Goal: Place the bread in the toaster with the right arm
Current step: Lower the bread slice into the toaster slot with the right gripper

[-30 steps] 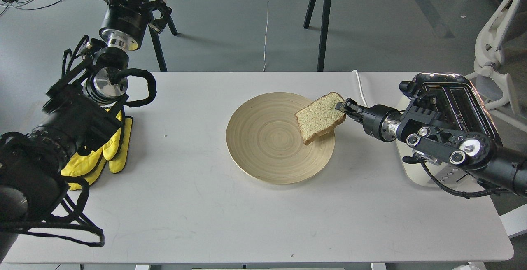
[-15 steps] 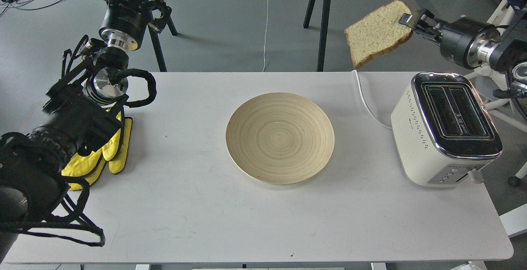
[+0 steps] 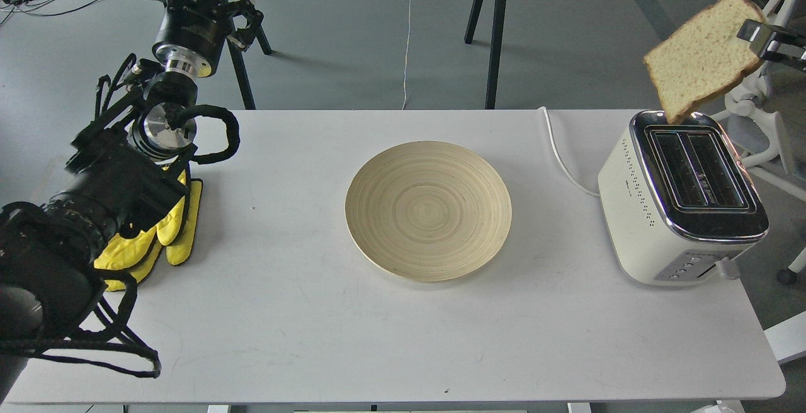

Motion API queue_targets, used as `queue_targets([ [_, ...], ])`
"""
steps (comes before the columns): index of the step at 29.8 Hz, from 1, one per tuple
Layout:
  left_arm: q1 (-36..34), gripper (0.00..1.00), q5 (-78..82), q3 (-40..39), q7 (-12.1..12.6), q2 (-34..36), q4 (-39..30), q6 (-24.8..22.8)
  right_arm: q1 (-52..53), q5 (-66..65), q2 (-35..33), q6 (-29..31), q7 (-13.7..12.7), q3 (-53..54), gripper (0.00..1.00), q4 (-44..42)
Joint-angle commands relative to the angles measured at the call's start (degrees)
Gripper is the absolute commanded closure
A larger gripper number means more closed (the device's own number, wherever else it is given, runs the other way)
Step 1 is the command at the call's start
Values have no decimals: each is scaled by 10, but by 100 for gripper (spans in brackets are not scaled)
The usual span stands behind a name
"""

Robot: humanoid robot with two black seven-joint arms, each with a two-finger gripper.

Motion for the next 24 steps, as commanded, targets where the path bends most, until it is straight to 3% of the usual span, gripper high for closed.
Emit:
queue_targets([
  [1, 0, 0, 0, 0, 0, 1, 0, 0, -31, -4, -11, 0, -13, -5, 100, 4],
  [21, 0, 0, 0, 1, 0, 1, 1, 0, -84, -4, 9, -8, -31, -5, 100, 1],
  [24, 0, 0, 0, 1, 0, 1, 1, 0, -90, -3, 19, -8, -31, -6, 93, -2],
])
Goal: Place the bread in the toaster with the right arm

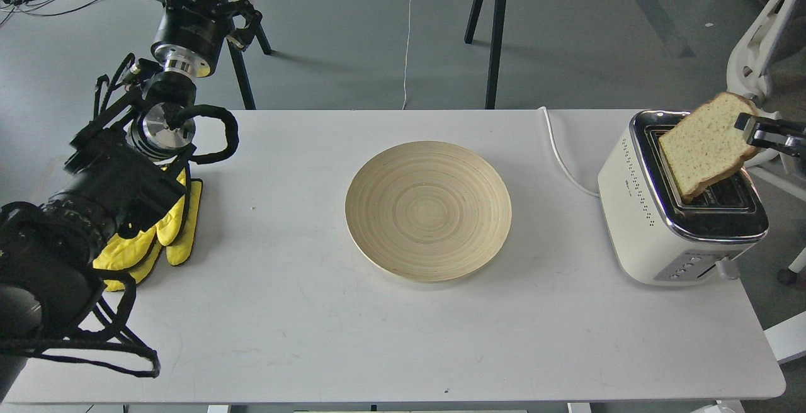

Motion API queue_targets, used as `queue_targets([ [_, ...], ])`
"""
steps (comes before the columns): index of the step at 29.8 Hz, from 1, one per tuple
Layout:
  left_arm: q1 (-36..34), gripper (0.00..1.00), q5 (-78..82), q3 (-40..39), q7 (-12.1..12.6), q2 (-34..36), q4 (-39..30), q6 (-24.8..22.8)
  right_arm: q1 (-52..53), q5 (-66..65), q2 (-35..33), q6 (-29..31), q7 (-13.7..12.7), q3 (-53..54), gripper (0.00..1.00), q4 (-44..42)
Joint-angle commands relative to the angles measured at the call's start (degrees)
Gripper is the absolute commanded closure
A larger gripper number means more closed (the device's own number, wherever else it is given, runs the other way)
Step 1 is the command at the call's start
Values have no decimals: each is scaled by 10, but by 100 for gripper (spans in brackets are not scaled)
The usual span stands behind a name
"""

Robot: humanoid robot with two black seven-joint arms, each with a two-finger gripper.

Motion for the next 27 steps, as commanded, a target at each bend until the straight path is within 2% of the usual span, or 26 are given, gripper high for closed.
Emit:
queue_targets([
  [1, 0, 0, 1, 0, 0, -1, 0, 0, -8, 1, 12, -2, 0, 1, 87, -4],
  [2, 0, 0, 0, 0, 0, -1, 0, 0, -10, 4, 15, -3, 1, 1, 80, -5],
  [7, 0, 0, 0, -1, 0, -1, 0, 0, -10, 6, 18, -3, 1, 7, 64, -3],
  [9, 0, 0, 0, 0, 0, -1, 0, 0, -10, 6, 23, -3, 3, 10, 51, -4],
  [10, 0, 0, 0, 0, 0, -1, 0, 0, -9, 7, 25, -3, 4, 13, 42, -4],
  [12, 0, 0, 0, 0, 0, -1, 0, 0, -10, 8, 31, -5, 7, 28, 0, -6],
  [13, 0, 0, 0, 0, 0, -1, 0, 0, -10, 11, 34, -9, 8, 37, 4, -6],
  [19, 0, 0, 0, 0, 0, -1, 0, 0, -10, 161, 98, -26, 11, 136, 2, -18],
  [24, 0, 0, 0, 0, 0, -1, 0, 0, -10, 320, 195, -33, 11, 217, 1, -26],
  [27, 0, 0, 0, 0, 0, -1, 0, 0, -11, 404, 262, -38, 12, 255, 1, -73],
])
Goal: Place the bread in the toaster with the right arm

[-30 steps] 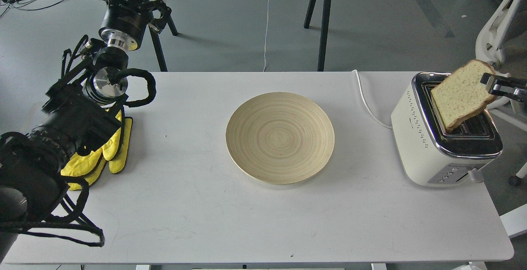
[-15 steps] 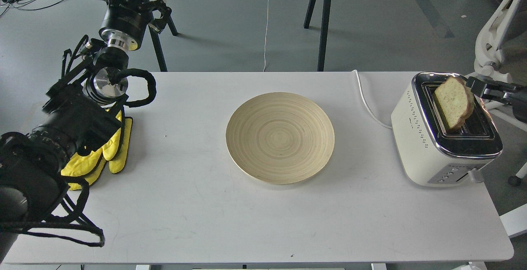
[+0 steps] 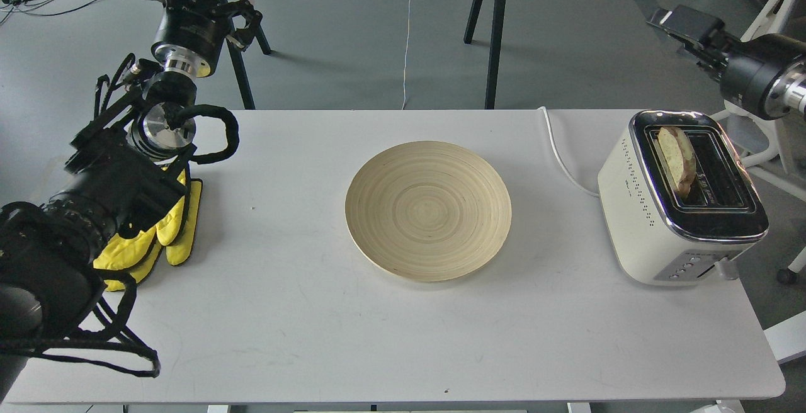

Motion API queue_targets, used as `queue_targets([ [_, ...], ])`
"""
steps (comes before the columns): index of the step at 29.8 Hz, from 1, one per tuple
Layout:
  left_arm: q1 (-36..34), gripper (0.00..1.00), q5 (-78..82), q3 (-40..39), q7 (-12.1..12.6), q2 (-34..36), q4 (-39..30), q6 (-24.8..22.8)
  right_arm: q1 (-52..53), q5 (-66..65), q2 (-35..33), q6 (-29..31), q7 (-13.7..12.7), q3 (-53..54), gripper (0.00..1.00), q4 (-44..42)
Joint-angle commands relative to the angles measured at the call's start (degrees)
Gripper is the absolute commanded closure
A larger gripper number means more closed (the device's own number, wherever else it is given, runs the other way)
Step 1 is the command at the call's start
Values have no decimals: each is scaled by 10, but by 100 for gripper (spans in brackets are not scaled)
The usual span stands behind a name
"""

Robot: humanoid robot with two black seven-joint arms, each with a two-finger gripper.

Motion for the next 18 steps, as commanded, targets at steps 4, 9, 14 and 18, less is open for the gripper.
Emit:
queue_targets([
  [4, 0, 0, 0, -1, 0, 0, 0, 0, -6, 130, 143, 5, 30, 78, 1, -111],
  [9, 0, 0, 0, 0, 1, 1, 0, 0, -19, 153, 230, 18, 85, 148, 1, -198],
  [14, -2, 0, 1, 0, 1, 2, 3, 0, -69, 252, 280, 100, 117, 257, 1, -253],
  [18, -2, 0, 0, 0, 1, 2, 3, 0, -101, 328, 327, 182, 117, 336, 1, -322],
])
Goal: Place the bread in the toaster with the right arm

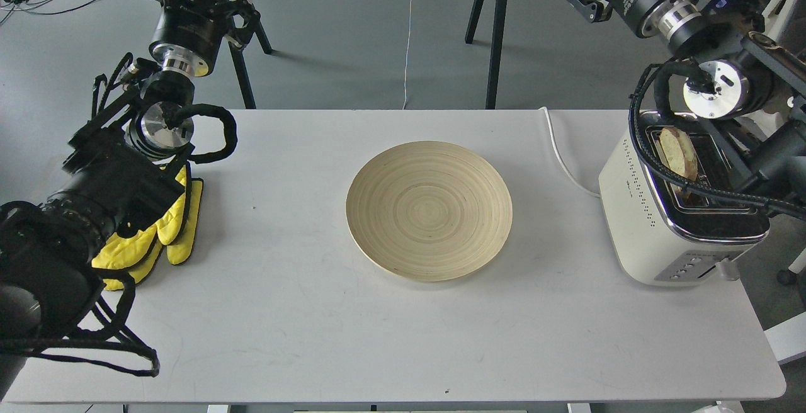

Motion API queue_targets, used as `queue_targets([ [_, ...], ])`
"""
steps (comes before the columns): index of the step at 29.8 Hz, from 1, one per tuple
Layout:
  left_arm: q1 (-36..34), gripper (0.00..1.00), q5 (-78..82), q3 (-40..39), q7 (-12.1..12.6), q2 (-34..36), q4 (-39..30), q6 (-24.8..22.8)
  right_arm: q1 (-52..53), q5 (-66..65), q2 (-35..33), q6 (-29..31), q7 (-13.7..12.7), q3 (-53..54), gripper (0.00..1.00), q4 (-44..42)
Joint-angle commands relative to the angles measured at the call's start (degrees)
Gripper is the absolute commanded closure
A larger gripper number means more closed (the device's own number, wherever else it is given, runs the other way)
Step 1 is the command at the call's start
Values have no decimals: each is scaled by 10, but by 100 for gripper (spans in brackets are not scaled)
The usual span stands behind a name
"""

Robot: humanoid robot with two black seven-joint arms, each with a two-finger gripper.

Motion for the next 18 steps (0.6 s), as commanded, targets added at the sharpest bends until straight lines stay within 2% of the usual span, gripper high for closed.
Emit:
queue_targets([
  [1, -1, 0, -1, 0, 0, 0, -1, 0, -29, 67, 39, 93, -2, 68, 1, -68],
  [4, 0, 0, -1, 0, 1, 0, 0, 0, -37, 111, 64, 173, -4, 93, 1, -134],
  [5, 0, 0, -1, 0, 1, 0, 0, 0, -37, 115, 72, 181, -4, 94, 1, -155],
  [13, 0, 0, -1, 0, 3, 0, 0, 0, -37, 116, 86, 181, 3, 94, 1, -222],
  [18, 0, 0, -1, 0, 2, -1, -1, 0, -33, 115, 88, 181, 18, 89, 1, -237],
])
